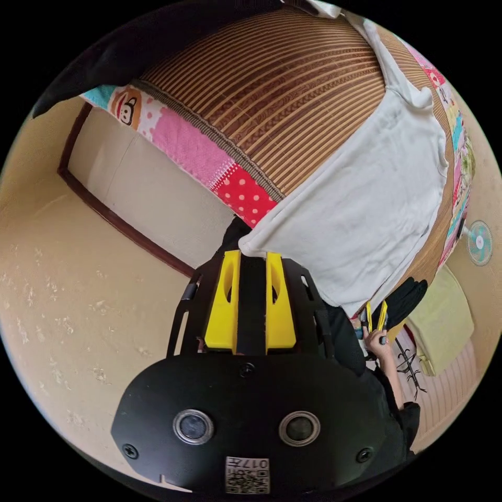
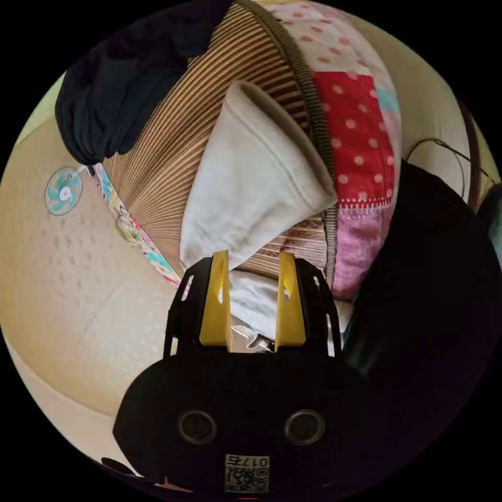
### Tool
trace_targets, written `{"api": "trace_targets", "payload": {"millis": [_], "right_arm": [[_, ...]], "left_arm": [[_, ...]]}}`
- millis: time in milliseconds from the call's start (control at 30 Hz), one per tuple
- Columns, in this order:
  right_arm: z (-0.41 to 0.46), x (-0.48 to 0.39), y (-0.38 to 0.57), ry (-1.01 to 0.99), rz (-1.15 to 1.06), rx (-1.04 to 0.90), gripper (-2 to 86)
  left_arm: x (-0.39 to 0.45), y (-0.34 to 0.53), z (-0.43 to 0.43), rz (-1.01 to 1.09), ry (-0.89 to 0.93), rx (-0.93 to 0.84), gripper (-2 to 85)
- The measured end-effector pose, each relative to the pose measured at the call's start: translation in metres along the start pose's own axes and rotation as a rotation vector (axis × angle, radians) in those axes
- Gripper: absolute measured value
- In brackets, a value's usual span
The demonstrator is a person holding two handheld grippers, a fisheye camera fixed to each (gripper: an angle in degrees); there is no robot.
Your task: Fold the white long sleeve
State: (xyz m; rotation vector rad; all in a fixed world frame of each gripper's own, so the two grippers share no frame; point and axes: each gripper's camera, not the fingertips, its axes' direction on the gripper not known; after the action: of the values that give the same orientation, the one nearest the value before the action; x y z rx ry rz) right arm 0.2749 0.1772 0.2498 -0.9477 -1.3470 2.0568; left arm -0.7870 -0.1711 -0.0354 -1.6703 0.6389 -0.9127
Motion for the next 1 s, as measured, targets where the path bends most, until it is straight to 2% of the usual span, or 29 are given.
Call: {"api": "trace_targets", "payload": {"millis": [100, 200, 267, 433, 500, 567, 633, 767, 800, 867, 1000], "right_arm": [[-0.012, 0.009, -0.006, -0.074, 0.048, 0.030, 11.1], [-0.025, 0.004, -0.002, -0.066, 0.004, 0.036, 9.8], [-0.048, -0.003, 0.001, -0.115, -0.042, 0.107, 8.2], [-0.084, -0.016, -0.020, 0.019, -0.035, 0.081, 5.1], [-0.101, -0.031, -0.019, -0.074, -0.099, 0.126, 4.2], [-0.124, -0.060, -0.004, -0.296, -0.214, 0.181, 3.5], [-0.136, -0.094, 0.019, -0.405, -0.354, 0.195, 3.3], [-0.118, -0.207, 0.126, -0.441, -0.814, 0.092, 3.1], [-0.108, -0.220, 0.146, -0.448, -0.864, 0.058, 3.0], [-0.049, -0.253, 0.231, -0.497, -1.011, -0.105, 3.0], [0.077, -0.242, 0.352, -0.456, -1.145, -0.369, 2.9]], "left_arm": [[0.007, 0.006, -0.021, -0.027, 0.036, 0.012, 8.1], [0.022, 0.010, -0.039, -0.006, 0.055, 0.032, 8.1], [0.035, 0.012, -0.049, 0.024, 0.053, 0.033, 8.0], [0.048, 0.025, -0.070, 0.052, 0.075, 0.052, 7.9], [0.050, 0.029, -0.081, 0.072, 0.091, 0.069, 8.0], [0.050, 0.029, -0.098, 0.093, 0.097, 0.099, 8.2], [0.047, 0.025, -0.113, 0.101, 0.117, 0.125, 8.3], [0.029, 0.004, -0.152, 0.069, 0.189, 0.191, 8.7], [0.027, 0.000, -0.159, 0.069, 0.204, 0.202, 8.7], [0.021, -0.017, -0.181, 0.074, 0.260, 0.239, 8.7], [0.016, -0.040, -0.207, 0.060, 0.355, 0.285, 8.8]]}}
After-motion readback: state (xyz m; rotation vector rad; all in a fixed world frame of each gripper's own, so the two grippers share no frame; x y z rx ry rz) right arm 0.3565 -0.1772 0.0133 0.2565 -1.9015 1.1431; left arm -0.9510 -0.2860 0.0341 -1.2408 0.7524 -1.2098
